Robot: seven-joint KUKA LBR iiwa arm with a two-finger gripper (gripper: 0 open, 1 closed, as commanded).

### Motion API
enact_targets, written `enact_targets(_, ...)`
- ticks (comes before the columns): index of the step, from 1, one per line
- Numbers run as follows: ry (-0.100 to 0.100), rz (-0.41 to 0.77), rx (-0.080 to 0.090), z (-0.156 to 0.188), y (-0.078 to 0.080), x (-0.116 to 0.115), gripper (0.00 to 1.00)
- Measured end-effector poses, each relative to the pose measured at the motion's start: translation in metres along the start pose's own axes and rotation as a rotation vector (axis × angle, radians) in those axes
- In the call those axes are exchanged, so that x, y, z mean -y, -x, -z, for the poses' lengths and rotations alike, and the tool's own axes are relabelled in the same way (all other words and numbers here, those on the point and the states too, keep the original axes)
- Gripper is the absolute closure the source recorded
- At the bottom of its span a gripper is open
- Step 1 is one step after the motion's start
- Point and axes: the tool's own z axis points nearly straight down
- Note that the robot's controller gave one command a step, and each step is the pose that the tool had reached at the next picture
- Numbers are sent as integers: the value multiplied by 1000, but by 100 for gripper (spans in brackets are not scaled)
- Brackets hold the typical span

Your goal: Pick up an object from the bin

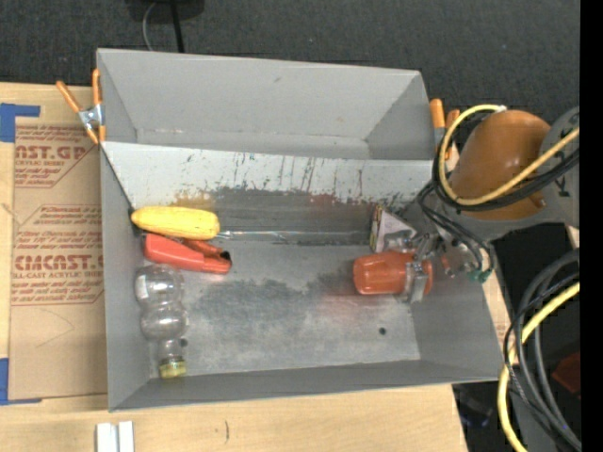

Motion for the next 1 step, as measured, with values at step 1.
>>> enact_targets(1,1,0,-3,9,0,0,100)
